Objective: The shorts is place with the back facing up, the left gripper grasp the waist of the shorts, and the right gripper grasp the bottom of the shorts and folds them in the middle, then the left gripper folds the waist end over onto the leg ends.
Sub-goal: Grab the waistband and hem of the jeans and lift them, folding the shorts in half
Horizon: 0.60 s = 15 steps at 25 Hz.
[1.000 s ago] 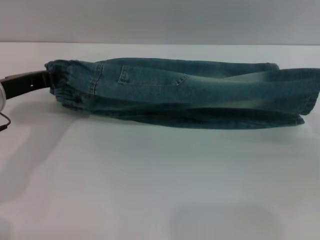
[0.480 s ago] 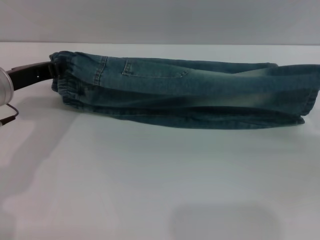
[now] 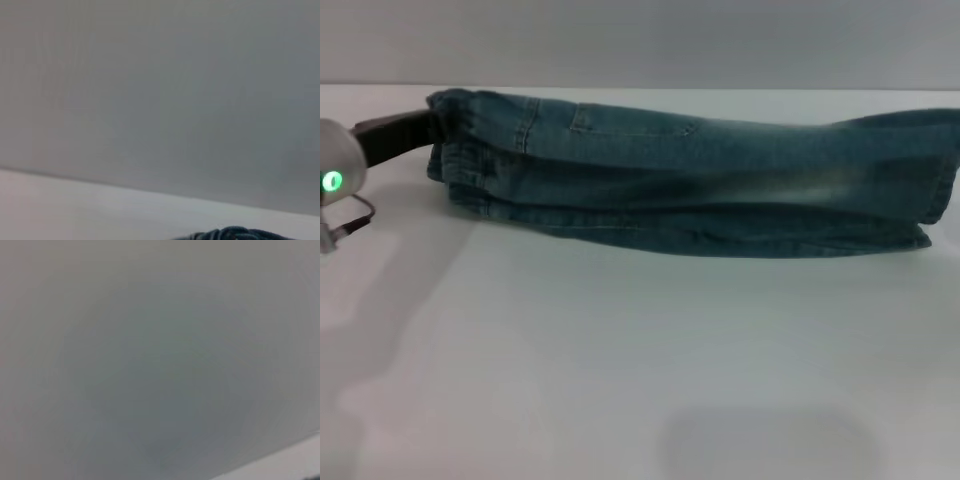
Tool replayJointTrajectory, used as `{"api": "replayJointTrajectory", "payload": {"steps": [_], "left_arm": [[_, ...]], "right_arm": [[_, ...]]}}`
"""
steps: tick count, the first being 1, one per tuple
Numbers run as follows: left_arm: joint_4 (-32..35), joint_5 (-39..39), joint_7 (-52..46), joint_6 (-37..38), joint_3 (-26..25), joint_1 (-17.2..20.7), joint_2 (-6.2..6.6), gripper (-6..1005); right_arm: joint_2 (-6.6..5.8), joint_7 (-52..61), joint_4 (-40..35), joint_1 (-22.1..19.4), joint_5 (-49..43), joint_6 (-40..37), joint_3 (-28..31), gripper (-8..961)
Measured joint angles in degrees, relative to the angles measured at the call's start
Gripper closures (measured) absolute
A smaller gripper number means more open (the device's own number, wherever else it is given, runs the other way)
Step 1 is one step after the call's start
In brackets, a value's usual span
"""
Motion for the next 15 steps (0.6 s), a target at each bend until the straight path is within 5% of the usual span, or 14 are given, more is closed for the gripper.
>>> {"api": "replayJointTrajectory", "payload": {"steps": [5, 10, 15], "left_arm": [[8.3, -0.4, 2.6, 11.5, 3.6, -4.5, -0.02, 747], [17.2, -0.3, 2.9, 14.9, 3.7, -10.6, 0.00, 736], [18.7, 0.1, 3.1, 16.1, 3.7, -11.6, 0.06, 625]], "right_arm": [[-0.02, -8.8, -5.7, 4.0, 0.0, -2.7, 4.3, 886], [-0.12, -11.1, -6.4, 5.1, 0.1, -3.5, 6.2, 825], [-0.13, -12.2, -6.2, 4.7, 0.0, -3.7, 6.4, 765]]}}
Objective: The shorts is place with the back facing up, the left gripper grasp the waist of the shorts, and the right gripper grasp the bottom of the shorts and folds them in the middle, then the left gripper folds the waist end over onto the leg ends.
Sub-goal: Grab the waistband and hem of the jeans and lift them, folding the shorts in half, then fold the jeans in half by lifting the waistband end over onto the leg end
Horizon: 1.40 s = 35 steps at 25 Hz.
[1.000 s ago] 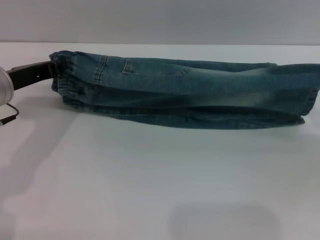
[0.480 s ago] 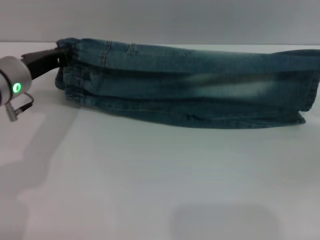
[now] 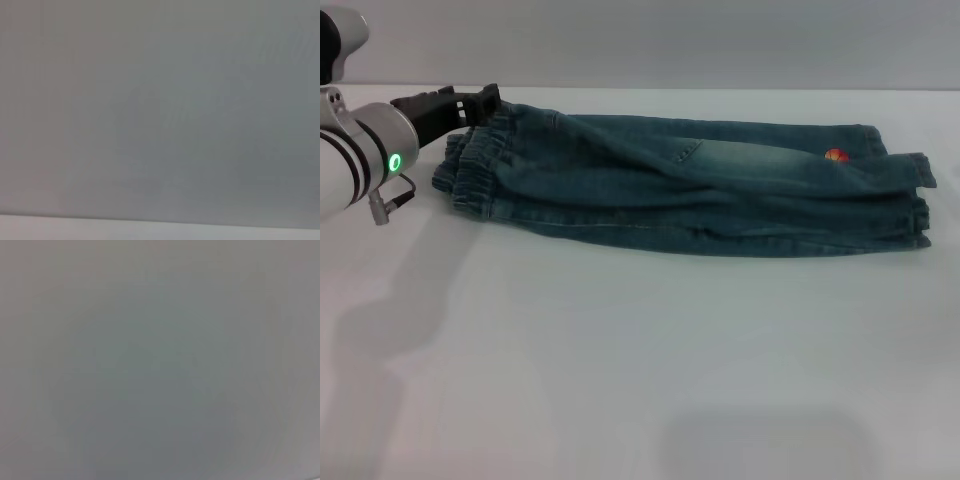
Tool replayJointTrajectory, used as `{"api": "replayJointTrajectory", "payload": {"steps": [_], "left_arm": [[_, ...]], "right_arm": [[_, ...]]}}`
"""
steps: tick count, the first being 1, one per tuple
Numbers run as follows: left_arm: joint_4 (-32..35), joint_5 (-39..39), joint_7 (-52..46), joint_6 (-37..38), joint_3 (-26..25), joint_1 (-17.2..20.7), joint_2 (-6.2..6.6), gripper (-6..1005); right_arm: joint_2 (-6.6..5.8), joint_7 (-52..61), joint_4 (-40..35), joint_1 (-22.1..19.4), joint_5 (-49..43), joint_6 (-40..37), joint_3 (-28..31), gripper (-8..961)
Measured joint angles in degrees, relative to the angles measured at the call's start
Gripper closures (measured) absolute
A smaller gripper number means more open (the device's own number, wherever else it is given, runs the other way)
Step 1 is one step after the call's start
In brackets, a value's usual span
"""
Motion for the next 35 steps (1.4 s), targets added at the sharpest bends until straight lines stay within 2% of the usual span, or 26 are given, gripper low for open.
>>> {"api": "replayJointTrajectory", "payload": {"steps": [5, 8, 14, 20, 30, 35], "left_arm": [[-0.3, -0.2, 0.3, -0.3, 0.0, 1.1, 0.03, 425], [-0.4, -0.2, 0.3, -0.9, 0.0, 1.4, 0.03, 285], [-0.1, 0.0, 0.3, -2.7, -1.9, 2.2, 0.09, 140], [0.2, 1.6, 0.5, -9.7, -7.2, 1.9, 0.21, 152], [2.2, 2.3, 0.9, -13.1, -7.1, 1.5, 0.19, 151], [2.4, 2.4, 1.2, -13.8, -7.0, 1.3, 0.12, 150]], "right_arm": [[0.09, -3.2, -0.4, -0.1, -0.2, 0.9, -0.9, 537], [0.22, -4.4, -1.3, 0.2, -0.2, 3.5, -2.1, 294], [0.50, -7.7, -2.4, -0.1, 0.0, 6.5, -5.5, 184], [0.52, -7.9, -2.6, -0.6, 0.0, 10.0, -6.6, 352], [0.53, -7.4, -2.4, -1.2, -0.4, 11.5, -6.6, 519], [0.53, -6.9, -2.6, -1.3, -0.4, 11.7, -6.6, 511]]}}
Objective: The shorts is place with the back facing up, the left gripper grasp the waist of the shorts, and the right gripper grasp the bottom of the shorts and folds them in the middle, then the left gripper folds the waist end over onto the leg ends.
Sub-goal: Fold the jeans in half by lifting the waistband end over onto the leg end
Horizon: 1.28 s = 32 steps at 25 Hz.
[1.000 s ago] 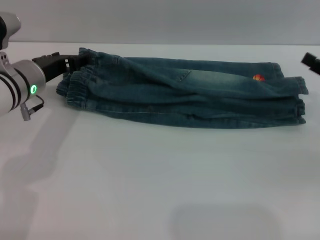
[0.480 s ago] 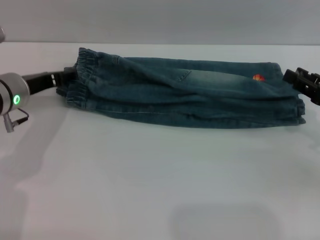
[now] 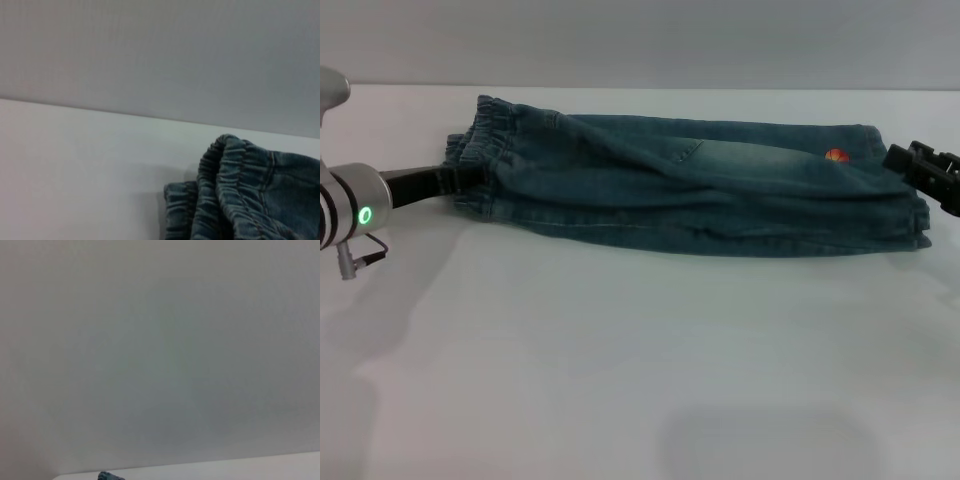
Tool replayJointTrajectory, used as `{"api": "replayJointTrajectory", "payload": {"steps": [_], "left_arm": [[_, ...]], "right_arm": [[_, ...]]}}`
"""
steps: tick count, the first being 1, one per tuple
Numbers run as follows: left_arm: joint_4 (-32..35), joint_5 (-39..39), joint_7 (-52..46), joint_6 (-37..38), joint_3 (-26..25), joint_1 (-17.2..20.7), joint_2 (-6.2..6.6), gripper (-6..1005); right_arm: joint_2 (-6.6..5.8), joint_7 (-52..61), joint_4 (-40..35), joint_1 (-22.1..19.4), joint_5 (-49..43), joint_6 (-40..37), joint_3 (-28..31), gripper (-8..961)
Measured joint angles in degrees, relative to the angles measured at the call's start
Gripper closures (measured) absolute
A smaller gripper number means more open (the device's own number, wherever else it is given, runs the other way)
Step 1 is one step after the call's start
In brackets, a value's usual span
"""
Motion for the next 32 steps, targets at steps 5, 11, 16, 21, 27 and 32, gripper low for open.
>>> {"api": "replayJointTrajectory", "payload": {"steps": [5, 11, 16, 21, 27, 32], "left_arm": [[0.2, 0.0, 0.4, -0.8, 0.0, -0.5, -0.01, 149], [2.1, 0.0, 0.8, -0.7, 0.0, -1.7, -0.05, 159], [5.1, 0.0, 1.0, -0.6, -0.2, -3.6, 0.00, 176], [4.9, -0.1, 1.7, -0.6, 0.0, -3.7, -0.03, 193], [4.4, -0.4, 2.3, 0.7, 0.8, -2.7, -0.23, 214], [4.8, -0.4, 2.3, 0.9, 1.5, -2.7, -0.26, 400]], "right_arm": [[-0.07, 0.2, 0.0, -0.1, 0.0, 0.0, 0.0, 522], [-0.09, 0.3, -0.1, -0.1, -0.1, 0.0, 0.0, 535], [-0.17, 1.0, -0.1, -0.1, -0.2, 0.0, 0.0, 546], [-0.18, 1.3, 0.0, -0.1, -0.2, 0.0, 0.0, 557], [-0.19, 1.9, 0.2, -0.1, -0.2, 0.0, 0.0, 570], [-0.33, 2.5, 0.3, 0.3, -0.2, 0.1, 0.0, 581]]}}
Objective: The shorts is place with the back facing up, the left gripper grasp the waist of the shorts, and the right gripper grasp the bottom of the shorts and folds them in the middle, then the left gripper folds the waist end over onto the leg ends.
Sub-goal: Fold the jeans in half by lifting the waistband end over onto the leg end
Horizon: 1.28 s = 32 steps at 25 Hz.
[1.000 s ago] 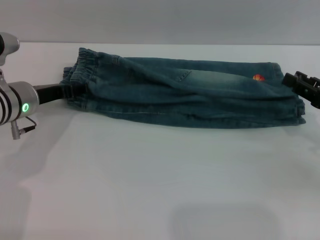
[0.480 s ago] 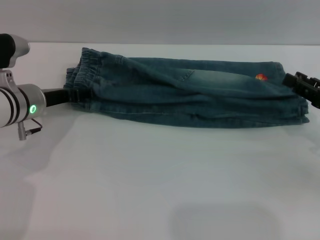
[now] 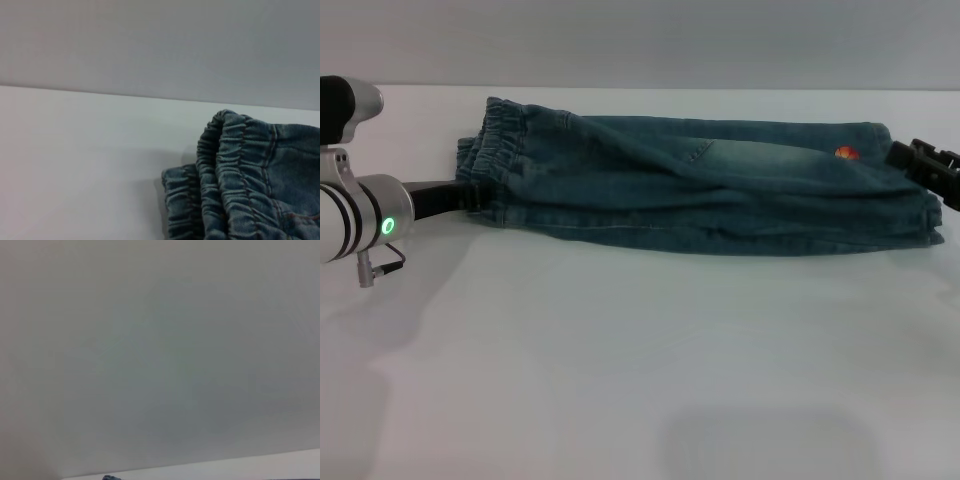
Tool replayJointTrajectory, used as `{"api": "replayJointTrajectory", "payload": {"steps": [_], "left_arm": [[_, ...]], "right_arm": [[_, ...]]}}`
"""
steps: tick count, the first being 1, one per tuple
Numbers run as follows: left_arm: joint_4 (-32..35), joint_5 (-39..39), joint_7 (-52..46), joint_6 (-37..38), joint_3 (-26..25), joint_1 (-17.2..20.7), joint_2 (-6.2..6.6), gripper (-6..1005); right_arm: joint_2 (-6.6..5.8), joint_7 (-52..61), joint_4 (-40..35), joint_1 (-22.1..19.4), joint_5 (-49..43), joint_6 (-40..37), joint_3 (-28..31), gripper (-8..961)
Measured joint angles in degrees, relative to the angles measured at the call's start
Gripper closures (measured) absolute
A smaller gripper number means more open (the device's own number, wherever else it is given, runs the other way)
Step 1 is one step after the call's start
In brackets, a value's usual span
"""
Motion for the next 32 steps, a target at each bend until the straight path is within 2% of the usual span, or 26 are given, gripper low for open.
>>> {"api": "replayJointTrajectory", "payload": {"steps": [6, 16, 20, 28, 32], "left_arm": [[-0.8, -0.9, -0.4, 0.1, 0.1, 0.4, -0.01, 579], [-2.4, -3.9, -0.1, -0.1, 0.2, 1.3, -0.01, 738], [-5.0, -5.0, 0.0, -0.8, 0.3, 2.6, 0.00, 804], [-7.1, -5.2, 0.0, -1.3, 0.9, 4.1, 0.01, 876], [-9.7, -5.3, -0.3, -2.3, 0.9, 6.0, -0.03, 889]], "right_arm": [[-0.10, 0.2, 0.1, 0.2, 0.0, 0.0, 0.0, 595], [-0.11, 0.3, -0.2, 0.2, -0.7, -0.1, 0.0, 617], [-0.11, 0.4, -0.2, 0.3, -0.7, -0.1, 0.0, 626], [-0.02, 0.4, -0.4, 0.3, -0.8, -0.1, -0.7, 643], [0.01, 0.4, -0.7, 0.4, -0.8, -0.4, -1.8, 652]]}}
